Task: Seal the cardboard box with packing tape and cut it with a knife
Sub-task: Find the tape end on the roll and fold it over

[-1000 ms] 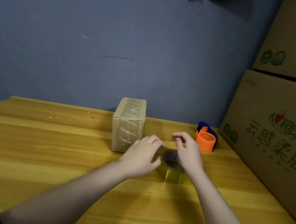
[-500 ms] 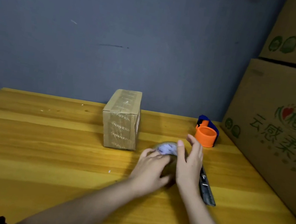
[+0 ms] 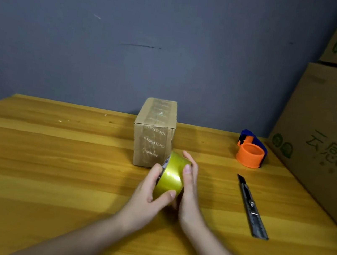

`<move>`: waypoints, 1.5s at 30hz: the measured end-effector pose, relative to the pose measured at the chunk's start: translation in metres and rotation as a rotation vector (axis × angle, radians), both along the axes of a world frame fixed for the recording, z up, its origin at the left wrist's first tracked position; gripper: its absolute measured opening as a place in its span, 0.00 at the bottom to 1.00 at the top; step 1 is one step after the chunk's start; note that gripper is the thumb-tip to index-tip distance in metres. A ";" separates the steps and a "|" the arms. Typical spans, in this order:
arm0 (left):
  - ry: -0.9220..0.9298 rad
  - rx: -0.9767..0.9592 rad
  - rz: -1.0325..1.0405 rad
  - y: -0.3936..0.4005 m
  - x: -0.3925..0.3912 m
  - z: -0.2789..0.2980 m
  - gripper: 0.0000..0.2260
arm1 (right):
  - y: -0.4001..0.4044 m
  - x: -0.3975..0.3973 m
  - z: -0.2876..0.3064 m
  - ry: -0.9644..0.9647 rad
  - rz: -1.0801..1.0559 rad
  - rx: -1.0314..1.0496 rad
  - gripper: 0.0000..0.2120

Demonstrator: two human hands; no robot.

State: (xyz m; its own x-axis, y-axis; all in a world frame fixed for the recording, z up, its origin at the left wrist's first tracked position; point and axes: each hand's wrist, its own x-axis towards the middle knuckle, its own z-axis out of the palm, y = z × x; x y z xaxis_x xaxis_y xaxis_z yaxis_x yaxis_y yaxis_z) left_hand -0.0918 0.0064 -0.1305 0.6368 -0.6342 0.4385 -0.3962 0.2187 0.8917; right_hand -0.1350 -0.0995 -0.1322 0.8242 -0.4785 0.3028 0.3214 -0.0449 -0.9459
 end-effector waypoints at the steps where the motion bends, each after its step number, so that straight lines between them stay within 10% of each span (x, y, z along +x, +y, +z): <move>1: 0.002 -0.031 0.019 0.003 0.002 0.001 0.12 | 0.005 0.002 0.000 -0.007 0.011 0.001 0.29; 30: 0.417 -0.160 -0.106 0.007 0.013 0.006 0.17 | -0.009 -0.014 0.008 0.044 0.043 -0.642 0.46; 45: 0.401 -0.118 -0.280 0.007 0.011 0.009 0.20 | 0.000 -0.017 0.006 0.057 -0.004 -0.447 0.36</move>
